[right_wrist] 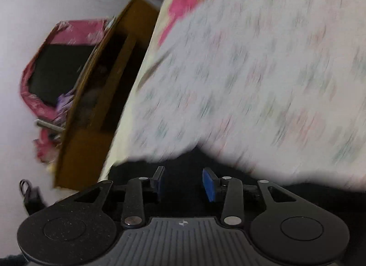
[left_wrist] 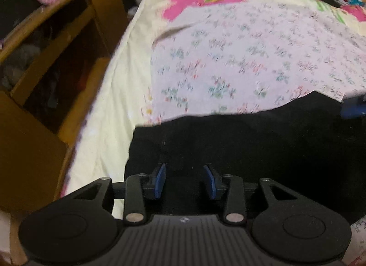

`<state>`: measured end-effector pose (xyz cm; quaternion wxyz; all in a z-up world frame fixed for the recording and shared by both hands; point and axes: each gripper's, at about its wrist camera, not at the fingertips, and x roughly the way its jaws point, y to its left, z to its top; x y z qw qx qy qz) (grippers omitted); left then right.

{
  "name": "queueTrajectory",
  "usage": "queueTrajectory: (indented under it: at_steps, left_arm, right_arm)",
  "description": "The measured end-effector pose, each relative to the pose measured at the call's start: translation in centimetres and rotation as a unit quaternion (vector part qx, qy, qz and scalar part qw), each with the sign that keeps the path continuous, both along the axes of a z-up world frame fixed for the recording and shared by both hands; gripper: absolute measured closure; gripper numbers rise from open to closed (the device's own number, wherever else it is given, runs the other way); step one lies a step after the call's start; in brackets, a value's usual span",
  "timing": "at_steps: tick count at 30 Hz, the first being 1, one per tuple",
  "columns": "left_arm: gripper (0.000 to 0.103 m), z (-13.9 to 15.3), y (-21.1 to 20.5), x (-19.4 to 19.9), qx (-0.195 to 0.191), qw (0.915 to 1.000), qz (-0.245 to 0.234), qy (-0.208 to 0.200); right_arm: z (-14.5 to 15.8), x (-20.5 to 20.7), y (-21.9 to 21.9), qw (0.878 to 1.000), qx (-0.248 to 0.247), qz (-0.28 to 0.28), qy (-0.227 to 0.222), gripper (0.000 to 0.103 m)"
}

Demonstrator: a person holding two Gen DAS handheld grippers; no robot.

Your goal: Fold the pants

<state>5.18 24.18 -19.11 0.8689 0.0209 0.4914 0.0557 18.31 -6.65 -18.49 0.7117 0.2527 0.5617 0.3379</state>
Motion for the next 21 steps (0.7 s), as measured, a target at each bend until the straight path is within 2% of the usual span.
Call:
queueTrajectory:
  at_steps: [1,2,3,4,6,7,8,9,10,12,14,15,17,18,19,21]
  left_arm:
    - [0.054,0.2,0.0,0.1,0.005,1.0,-0.007,-0.003]
    - [0.054,0.6,0.1,0.1,0.005,0.9999,-0.012,-0.007]
    - [0.052,0.6,0.4,0.0,-0.001,0.9999,-0.012,-0.005]
    - [0.051,0.4,0.8,0.0,-0.012,0.9999,-0.009,0.005]
    - [0.051,-0.1,1.4,0.0,-0.03,0.9991,0.003,0.029]
    - [0.051,0.0,1.3,-0.2,-0.032,0.9992,0.001,0.026]
    - [0.051,0.5,0.7,-0.4,-0.034,0.9992,-0.01,0.016]
    - [0.051,0.8,-0.1,-0.5,-0.04,0.9988,-0.029,0.007]
    - [0.051,1.1,-1.3,-0.4,-0.049,0.9973,-0.056,0.002]
    - [0.051,0.7,-3.6,0.1,-0.068,0.9935,-0.091,0.004]
    - [0.051,-0.5,-5.7,0.4,-0.111,0.9864,-0.12,0.016]
    - [0.051,-0.9,-6.8,0.3,-0.117,0.9832,-0.138,0.022]
    - [0.05,-2.2,-9.1,-0.3,-0.09,0.9788,-0.18,0.035]
    - [0.049,-3.4,-9.8,-0.6,-0.069,0.9779,-0.189,0.056]
    - [0.049,-4.4,-9.9,-0.7,-0.057,0.9774,-0.187,0.08]
    - [0.047,-5.7,-9.0,-0.9,-0.064,0.9767,-0.171,0.113]
  right_arm:
    - [-0.9,-0.7,-0.1,1.0,-0.01,-0.002,0.015,0.08]
    - [-1.8,-0.9,-0.7,0.999,-0.045,-0.004,0.022,0.082]
    - [-2.6,-0.9,-1.5,0.996,-0.086,-0.02,0.026,0.097]
    - [-3.4,-0.8,-2.8,0.992,-0.111,-0.038,0.038,0.103]
    - [-3.9,-0.7,-5.7,0.986,-0.123,-0.082,0.08,0.103]
    - [-3.1,-1.0,-6.6,0.984,-0.13,-0.092,0.08,0.103]
    - [-1.5,-1.5,-7.0,0.984,-0.149,-0.084,0.055,0.101]
    - [-0.2,-2.0,-7.1,0.983,-0.164,-0.073,0.03,0.089]
    - [1.0,-3.0,-7.0,0.984,-0.167,-0.062,0.011,0.081]
    - [1.9,-4.1,-7.0,0.989,-0.139,-0.056,0.009,0.081]
    - [0.9,-5.3,-7.1,0.99,-0.132,-0.052,0.022,0.081]
    - [0.2,-5.9,-7.0,0.989,-0.134,-0.053,0.031,0.081]
    - [-1.2,-6.9,-7.7,0.986,-0.148,-0.056,0.05,0.082]
    - [-1.8,-7.3,-8.6,0.982,-0.165,-0.066,0.056,0.089]
    - [-2.5,-7.4,-10.3,0.978,-0.176,-0.085,0.069,0.103]
    - [-3.5,-7.5,-13.8,0.971,-0.165,-0.137,0.106,0.103]
